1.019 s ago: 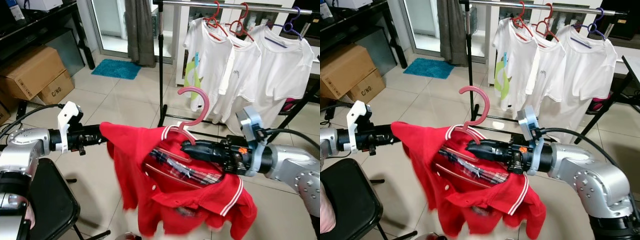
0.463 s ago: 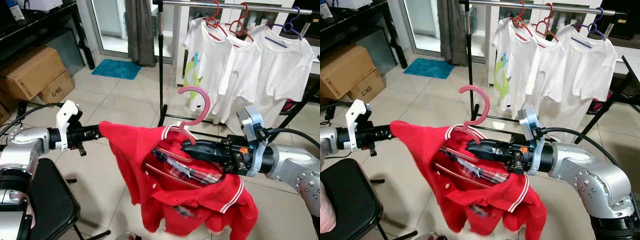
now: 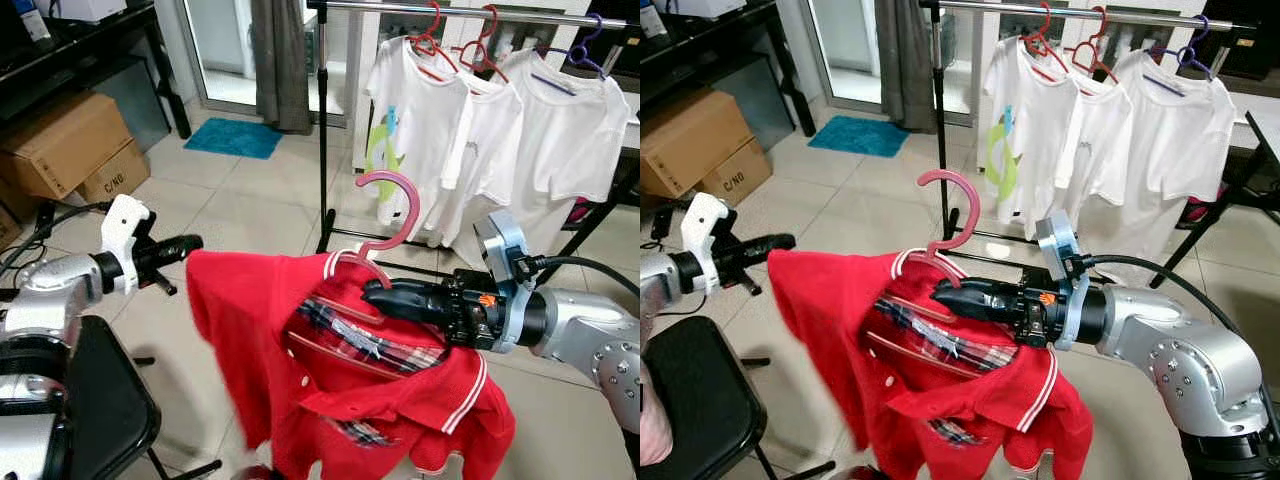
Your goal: Hang hanger
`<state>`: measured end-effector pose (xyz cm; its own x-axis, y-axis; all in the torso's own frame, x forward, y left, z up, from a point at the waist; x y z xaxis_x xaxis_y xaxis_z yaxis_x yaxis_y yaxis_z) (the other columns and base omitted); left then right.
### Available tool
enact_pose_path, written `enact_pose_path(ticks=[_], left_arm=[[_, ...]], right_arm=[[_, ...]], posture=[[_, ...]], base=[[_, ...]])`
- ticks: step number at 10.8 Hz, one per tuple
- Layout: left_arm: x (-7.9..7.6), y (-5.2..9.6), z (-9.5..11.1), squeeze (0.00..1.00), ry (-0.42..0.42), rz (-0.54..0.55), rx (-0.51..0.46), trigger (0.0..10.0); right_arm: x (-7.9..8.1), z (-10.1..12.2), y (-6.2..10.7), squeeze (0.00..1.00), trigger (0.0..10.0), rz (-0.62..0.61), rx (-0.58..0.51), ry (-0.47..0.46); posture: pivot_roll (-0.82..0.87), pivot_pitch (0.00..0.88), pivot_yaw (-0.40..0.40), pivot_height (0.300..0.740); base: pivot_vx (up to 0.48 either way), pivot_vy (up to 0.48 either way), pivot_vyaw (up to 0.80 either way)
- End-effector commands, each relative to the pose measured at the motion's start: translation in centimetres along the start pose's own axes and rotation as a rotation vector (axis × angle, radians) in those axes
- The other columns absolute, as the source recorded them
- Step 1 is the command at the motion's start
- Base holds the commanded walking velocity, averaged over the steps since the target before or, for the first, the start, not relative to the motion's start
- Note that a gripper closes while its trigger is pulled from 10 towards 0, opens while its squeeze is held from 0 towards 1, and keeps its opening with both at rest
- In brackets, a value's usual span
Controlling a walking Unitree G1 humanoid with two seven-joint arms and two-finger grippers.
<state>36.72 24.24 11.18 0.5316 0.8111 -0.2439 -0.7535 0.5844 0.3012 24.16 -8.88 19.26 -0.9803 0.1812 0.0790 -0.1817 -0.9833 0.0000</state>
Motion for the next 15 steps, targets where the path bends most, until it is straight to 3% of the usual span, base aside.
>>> enact_pose_path(ticks=[1,2,3,4,7,9,15], left_arm=[[0.1,0.3,0.7,0.0,0.008,-0.002,-0.038,0.0],[0.7,1.3,0.6,0.0,0.012,0.004,-0.036,2.0],[0.5,2.2,1.0,0.0,0.01,-0.048,-0.045,10.0],[-0.1,3.5,1.9,1.0,-0.007,-0.136,-0.05,10.0],[-0.2,6.6,2.6,1.0,-0.112,-0.228,0.053,10.0],[-0.8,7.3,2.8,1.0,-0.145,-0.283,0.1,10.0],[-2.3,6.3,4.5,1.0,-0.215,-0.391,0.104,10.0]], right_arm=[[-0.5,0.8,0.1,0.0,0.0,-0.025,-0.024,0.039],[-2.0,0.7,0.2,0.0,0.0,-0.11,-0.014,0.065],[-2.7,0.8,0.3,0.0,0.0,-0.142,-0.016,0.073],[-3.1,0.9,0.4,0.0,0.0,-0.153,-0.022,0.081],[-4.3,0.6,1.2,0.0,0.0,-0.155,-0.014,0.114],[-4.3,1.0,1.7,0.0,0.0,-0.095,-0.018,0.143],[-1.7,1.3,2.0,0.0,0.0,0.107,0.003,0.125]], posture=[[-0.12,0.0,0.089,0.74],[-0.12,0.0,0.089,0.74],[-0.11,0.0,0.089,0.74],[-0.11,0.0,0.087,0.74],[-0.11,0.0,0.09,0.74],[-0.1,0.0,0.096,0.74],[-0.11,0.0,0.1,0.74]], base=[[0.0,0.0,0.0],[0.0,0.0,0.0],[0.0,0.0,0.0],[0.0,0.0,0.0],[0.0,0.0,0.0],[0.0,0.0,0.0],[0.0,0.0,0.0]])
Point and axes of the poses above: a point about 5 cm out from each wrist's last joint towards the gripper, its own y axis pointing back from the gripper into the wrist, its own z axis along the axis of the wrist's last joint, x = y × z, the point moved 6 cm from there along -y, pointing out of the wrist towards the gripper, and after that the axes turned 15 degrees about y, right-handed, at the moved point
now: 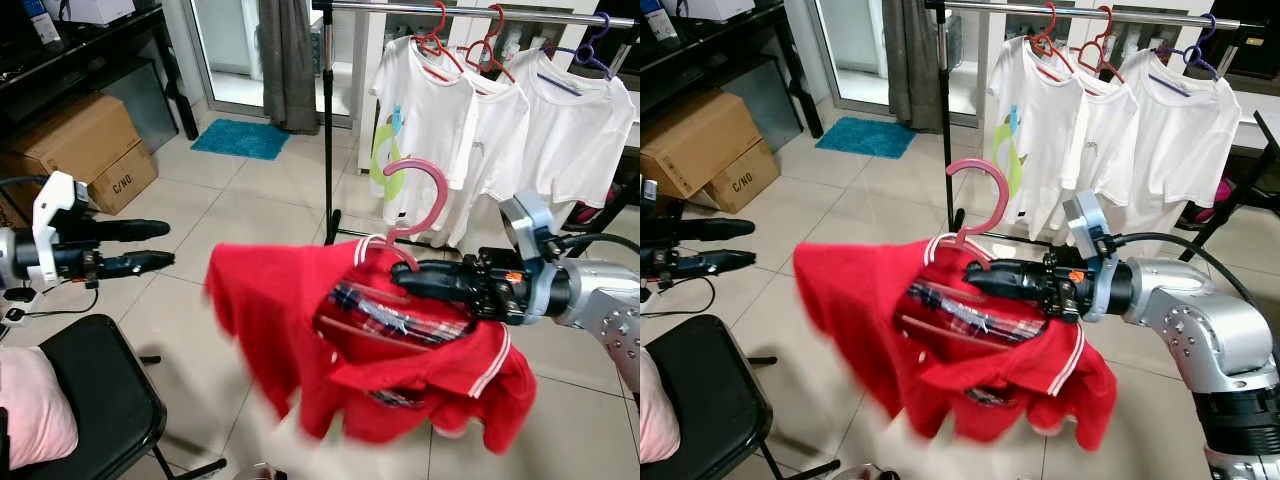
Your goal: Hang hanger
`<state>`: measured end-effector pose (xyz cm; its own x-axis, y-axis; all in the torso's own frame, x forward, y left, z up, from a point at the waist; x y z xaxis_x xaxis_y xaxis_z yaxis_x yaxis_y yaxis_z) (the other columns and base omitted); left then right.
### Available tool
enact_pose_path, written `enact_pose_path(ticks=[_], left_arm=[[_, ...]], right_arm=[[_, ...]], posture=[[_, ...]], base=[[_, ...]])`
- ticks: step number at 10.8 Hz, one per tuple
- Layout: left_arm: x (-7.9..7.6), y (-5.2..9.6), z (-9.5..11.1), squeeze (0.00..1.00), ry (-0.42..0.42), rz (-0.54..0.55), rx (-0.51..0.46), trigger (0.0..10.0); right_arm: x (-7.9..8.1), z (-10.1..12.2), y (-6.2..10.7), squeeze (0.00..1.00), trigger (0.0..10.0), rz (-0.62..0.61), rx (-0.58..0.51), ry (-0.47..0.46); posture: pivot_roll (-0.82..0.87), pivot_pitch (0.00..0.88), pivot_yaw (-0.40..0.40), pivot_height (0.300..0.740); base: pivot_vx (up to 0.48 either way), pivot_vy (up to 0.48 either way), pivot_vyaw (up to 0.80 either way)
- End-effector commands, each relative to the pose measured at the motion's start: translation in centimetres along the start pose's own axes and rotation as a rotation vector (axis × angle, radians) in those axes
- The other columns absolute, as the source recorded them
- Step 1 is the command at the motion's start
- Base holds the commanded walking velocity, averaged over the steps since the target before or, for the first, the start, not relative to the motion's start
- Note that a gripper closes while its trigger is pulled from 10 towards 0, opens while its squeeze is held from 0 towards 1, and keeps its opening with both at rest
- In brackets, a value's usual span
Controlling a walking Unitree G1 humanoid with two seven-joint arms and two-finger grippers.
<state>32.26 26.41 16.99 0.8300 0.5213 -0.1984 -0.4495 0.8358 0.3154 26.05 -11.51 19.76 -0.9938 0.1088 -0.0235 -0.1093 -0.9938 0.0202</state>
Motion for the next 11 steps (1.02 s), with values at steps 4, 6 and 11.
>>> enact_pose_path(ticks=[4,6,11], left_arm=[[-1.9,-3.8,-1.7,0.0,0.001,-0.155,0.122,10.0],[-2.1,-5.1,-1.2,0.0,0.005,-0.179,0.098,10.0],[-3.6,-6.5,-0.8,0.0,0.037,-0.276,0.087,0.0]], right_arm=[[1.6,1.6,-0.8,0.0,0.0,0.091,-0.062,0.029],[2.1,1.8,-1.0,0.0,0.0,0.111,-0.068,0.025],[2.4,1.6,-1.3,0.0,0.0,0.115,-0.072,0.014]], posture=[[-0.11,0.0,0.107,0.74],[-0.12,0.0,0.11,0.74],[-0.12,0.0,0.114,0.74]], base=[[0.0,0.0,0.0],[0.0,0.0,0.0],[0.0,0.0,0.0]])
Point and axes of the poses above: a point about 5 cm out from each wrist's last joint towards the gripper, its own y axis pointing back from the gripper into the wrist, its own z axis along the axis of the wrist's last joint, x = y × z, the point moved 6 cm from there along -y, pointing out of the wrist towards the gripper, and after that the axes turned 15 degrees about y, right-handed, at the moved point
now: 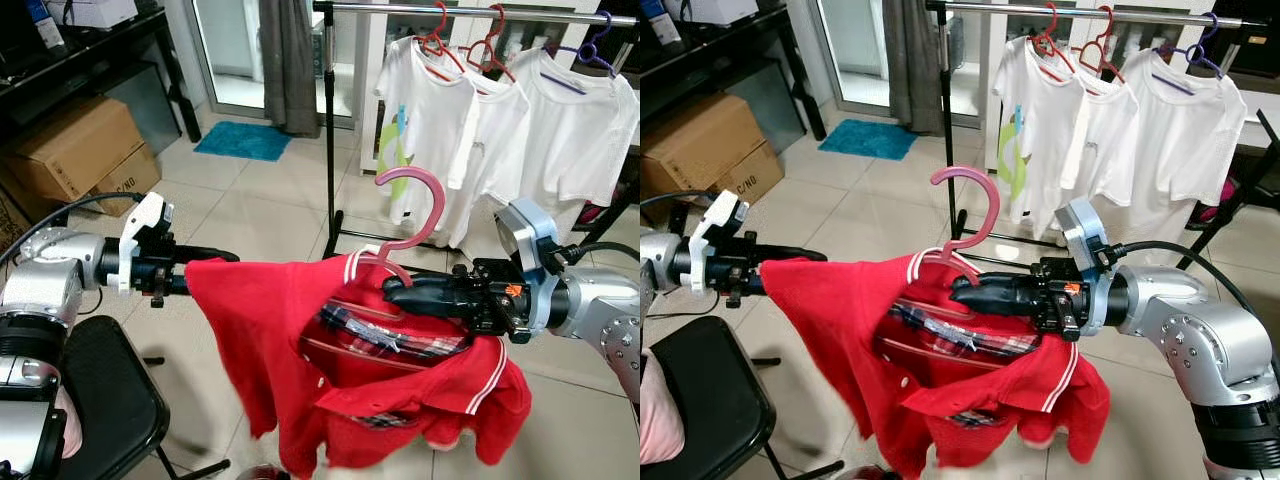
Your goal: Hang hanger
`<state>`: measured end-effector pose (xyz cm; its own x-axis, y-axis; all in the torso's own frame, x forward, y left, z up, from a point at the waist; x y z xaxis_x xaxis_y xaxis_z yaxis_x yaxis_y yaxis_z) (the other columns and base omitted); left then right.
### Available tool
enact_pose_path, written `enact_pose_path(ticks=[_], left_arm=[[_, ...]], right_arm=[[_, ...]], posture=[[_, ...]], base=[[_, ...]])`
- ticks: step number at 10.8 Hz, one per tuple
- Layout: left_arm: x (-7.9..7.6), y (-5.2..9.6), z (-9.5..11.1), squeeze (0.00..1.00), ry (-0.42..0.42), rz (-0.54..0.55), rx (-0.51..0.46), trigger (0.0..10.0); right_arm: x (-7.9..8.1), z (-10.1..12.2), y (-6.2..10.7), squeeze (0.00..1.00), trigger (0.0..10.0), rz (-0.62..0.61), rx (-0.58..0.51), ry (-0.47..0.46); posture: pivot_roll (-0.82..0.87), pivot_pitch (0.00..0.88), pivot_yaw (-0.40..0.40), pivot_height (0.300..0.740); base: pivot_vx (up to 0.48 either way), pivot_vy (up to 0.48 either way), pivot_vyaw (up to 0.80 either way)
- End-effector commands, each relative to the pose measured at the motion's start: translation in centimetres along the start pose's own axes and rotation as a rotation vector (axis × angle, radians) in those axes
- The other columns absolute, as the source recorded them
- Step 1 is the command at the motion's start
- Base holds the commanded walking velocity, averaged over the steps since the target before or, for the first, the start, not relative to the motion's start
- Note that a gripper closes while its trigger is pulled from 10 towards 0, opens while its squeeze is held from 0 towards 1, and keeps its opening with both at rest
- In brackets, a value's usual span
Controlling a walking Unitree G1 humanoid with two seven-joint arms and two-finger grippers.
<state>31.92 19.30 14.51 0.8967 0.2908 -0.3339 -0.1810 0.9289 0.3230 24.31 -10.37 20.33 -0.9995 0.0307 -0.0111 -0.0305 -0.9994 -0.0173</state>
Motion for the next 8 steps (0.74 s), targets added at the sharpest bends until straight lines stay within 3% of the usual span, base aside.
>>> enact_pose_path(ticks=[1,8], left_arm=[[-0.2,0.2,0.2,0.0,-0.006,-0.005,0.002,0.0],[1.2,1.1,-0.6,0.0,0.039,0.128,-0.035,0.0]], right_arm=[[0.4,0.9,-0.5,0.0,0.0,0.035,-0.029,0.027],[0.3,0.8,-1.0,0.0,0.0,0.03,-0.041,0.025]], posture=[[-0.12,0.0,0.114,0.74],[-0.11,0.0,0.112,0.74]], base=[[0.0,0.0,0.0],[0.0,0.0,0.0]])
Point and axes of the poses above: a point about 5 cm out from each wrist's last joint towards the gripper, its own y axis pointing back from the gripper into the wrist, its own z axis along the axis of the wrist's last joint, x = y × z, the point moved 6 cm from there along -y, pointing out of the wrist towards the gripper, and after that the axes turned 15 degrees about y, right-handed, at the moved point
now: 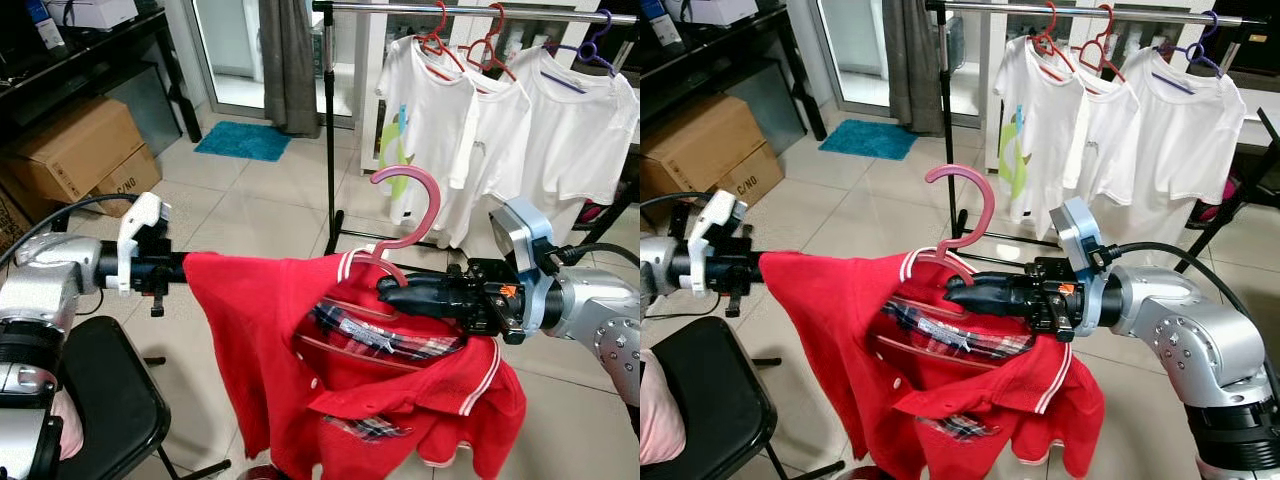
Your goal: Hang hanger
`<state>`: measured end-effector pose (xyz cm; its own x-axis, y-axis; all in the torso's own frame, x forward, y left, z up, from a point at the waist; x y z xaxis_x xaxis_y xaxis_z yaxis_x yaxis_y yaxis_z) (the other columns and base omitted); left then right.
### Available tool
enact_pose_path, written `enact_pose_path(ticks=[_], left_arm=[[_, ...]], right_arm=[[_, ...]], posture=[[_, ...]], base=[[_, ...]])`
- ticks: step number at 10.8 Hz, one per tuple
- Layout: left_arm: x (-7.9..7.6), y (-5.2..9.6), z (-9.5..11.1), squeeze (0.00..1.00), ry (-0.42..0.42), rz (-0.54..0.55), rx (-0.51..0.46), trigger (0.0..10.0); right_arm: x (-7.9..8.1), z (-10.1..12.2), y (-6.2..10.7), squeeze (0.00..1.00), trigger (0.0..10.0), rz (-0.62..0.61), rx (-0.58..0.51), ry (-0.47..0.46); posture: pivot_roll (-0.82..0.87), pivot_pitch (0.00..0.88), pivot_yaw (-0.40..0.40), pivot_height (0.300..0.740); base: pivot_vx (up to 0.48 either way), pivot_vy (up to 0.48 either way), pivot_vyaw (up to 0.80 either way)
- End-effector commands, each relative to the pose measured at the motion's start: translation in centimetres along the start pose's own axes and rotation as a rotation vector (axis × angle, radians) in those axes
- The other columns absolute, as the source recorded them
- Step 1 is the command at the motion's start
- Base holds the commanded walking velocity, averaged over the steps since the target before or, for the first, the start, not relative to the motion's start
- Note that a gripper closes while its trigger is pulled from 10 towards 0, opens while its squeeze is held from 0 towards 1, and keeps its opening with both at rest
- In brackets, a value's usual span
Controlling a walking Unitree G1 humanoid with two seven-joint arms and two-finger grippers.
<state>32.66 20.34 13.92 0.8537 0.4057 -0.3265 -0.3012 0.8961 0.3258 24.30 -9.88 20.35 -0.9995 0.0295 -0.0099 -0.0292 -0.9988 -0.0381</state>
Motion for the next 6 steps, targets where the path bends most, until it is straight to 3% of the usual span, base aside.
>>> enact_pose_path(ticks=[1,3,6], left_arm=[[0.5,0.7,0.0,0.0,-0.001,0.046,-0.013,0.0],[2.3,1.2,0.2,0.0,-0.008,0.189,-0.079,0.0],[5.7,3.1,-1.2,0.0,0.027,0.483,-0.108,0.0]], right_arm=[[0.2,0.8,-0.5,0.0,0.0,0.029,-0.019,0.026],[0.0,0.8,-0.5,0.0,0.0,0.018,-0.017,0.029],[-0.5,0.6,-0.3,0.0,0.0,-0.014,-0.008,0.035]], posture=[[-0.11,0.0,0.112,0.74],[-0.11,0.0,0.111,0.74],[-0.11,0.0,0.108,0.74]], base=[[0.0,0.0,0.0],[0.0,0.0,0.0],[0.0,0.0,0.0]])
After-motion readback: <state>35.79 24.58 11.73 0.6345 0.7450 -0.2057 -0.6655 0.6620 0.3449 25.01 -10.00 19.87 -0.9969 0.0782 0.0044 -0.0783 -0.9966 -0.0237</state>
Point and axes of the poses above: a point about 5 cm out from each wrist's last joint towards the gripper, its own y axis pointing back from the gripper into the wrist, its own z axis along the axis of the wrist's last joint, x = y × z, the point moved 6 cm from there along -y, pointing out of the wrist towards the gripper, and after that the axes turned 15 degrees about y, right-handed, at the moved point
